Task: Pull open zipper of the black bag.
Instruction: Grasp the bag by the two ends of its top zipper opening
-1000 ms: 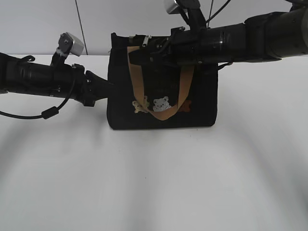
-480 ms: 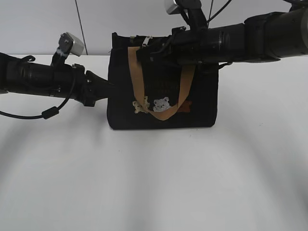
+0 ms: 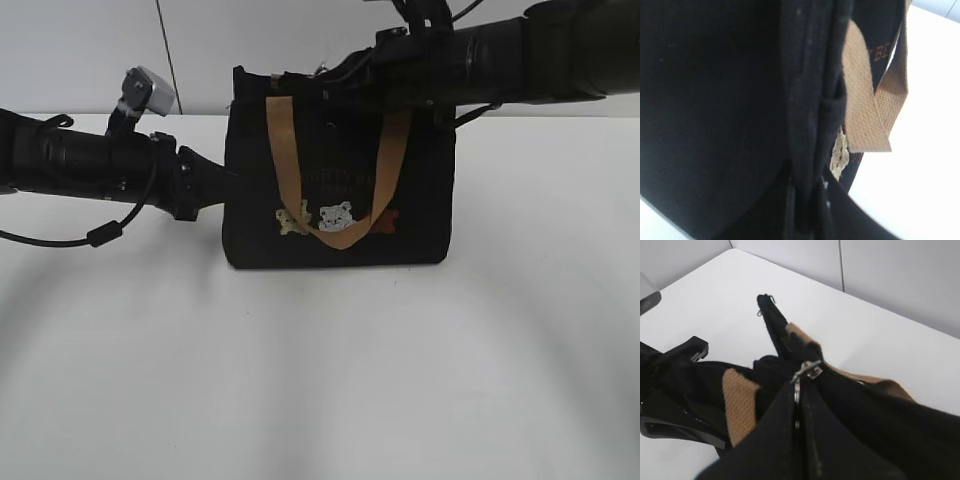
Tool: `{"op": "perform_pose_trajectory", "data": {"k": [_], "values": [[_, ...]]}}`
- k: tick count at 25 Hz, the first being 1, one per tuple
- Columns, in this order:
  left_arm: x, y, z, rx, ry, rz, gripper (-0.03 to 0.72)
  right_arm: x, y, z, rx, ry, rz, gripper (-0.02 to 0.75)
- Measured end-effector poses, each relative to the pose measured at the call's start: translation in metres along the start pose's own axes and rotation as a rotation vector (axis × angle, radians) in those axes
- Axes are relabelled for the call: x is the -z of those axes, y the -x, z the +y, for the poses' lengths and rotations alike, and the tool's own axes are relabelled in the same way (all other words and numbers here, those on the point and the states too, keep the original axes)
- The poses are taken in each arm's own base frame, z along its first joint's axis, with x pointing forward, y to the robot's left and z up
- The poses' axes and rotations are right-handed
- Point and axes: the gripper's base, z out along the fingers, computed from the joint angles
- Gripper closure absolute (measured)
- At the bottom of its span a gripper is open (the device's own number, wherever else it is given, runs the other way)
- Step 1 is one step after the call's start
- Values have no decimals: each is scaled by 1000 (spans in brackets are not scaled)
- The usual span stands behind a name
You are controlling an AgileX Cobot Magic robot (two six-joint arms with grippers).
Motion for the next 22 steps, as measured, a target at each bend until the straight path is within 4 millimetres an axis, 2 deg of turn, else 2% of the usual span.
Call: {"op": "perform_pose_trajectory", "data": {"k": [13, 16, 22], "values": [[0, -1, -1, -16, -10, 13, 655, 25, 15, -4, 77, -111, 66, 753], [0, -1, -1, -17, -11, 14, 655, 33, 18, -14, 47, -136, 61, 753], [0, -1, -1, -17, -11, 14, 656, 55, 18, -48, -68, -140, 54, 753]]}}
